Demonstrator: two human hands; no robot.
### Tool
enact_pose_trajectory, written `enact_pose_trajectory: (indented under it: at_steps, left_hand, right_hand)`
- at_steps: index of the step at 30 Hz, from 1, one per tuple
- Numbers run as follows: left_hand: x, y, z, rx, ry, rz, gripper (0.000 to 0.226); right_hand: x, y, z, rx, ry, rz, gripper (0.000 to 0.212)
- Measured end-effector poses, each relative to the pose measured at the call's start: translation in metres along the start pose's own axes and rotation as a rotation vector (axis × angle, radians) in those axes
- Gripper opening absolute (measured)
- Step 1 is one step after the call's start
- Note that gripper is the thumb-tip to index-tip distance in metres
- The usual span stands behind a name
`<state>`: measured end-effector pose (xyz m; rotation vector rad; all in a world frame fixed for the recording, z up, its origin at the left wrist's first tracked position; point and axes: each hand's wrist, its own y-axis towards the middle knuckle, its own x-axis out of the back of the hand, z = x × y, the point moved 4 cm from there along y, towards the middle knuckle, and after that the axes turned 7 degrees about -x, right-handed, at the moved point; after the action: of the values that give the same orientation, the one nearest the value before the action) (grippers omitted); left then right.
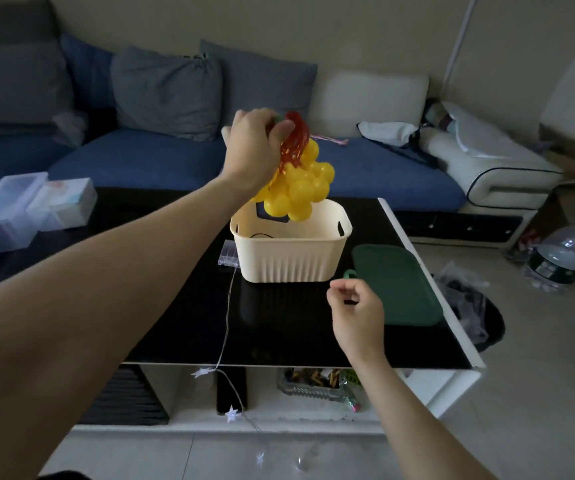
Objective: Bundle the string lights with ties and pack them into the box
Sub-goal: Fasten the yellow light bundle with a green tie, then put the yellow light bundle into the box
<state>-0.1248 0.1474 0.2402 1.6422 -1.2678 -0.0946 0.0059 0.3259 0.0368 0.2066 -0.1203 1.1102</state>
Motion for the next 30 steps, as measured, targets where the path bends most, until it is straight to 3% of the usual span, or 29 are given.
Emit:
enact_pose_trajectory:
  at_steps: [6, 12, 17, 22, 27, 30]
  left_hand:
    - [-0.038, 0.006, 0.029, -0.074, 0.161, 0.036, 0.019]
    - [-0.084, -0.023, 0.063, -0.082, 0.361, 0.361, 0.018]
    - [-0.105, -0.044, 0.070, 0.124, 0.123, 0.539, 0.027]
    - [-0.104, -0.051, 0.060, 0.107, 0.161, 0.861, 0.053]
    - [-0.103, -0.054, 0.071, 0.119, 0.293, 0.751, 0.055]
    - [-0.118, -0.054, 0.075, 0.141, 0.253, 0.878, 0.055]
  right_hand:
    - [-0.005, 0.004, -0.007, -0.011, -0.075, 0.059, 0.010]
    - [-0.018, 0.008, -0.015, -0.024, -0.115, 0.115, 0.011]
    - [-0.027, 0.005, -0.017, -0.017, -0.159, 0.186, 0.011]
    - [-0.028, 0.001, -0.018, -0.042, -0.194, 0.235, 0.011]
    - [-0.024, -0.005, -0.010, -0.019, -0.193, 0.233, 0.011]
    - [-0.024, -0.009, -0.009, -0.007, -0.193, 0.254, 0.009]
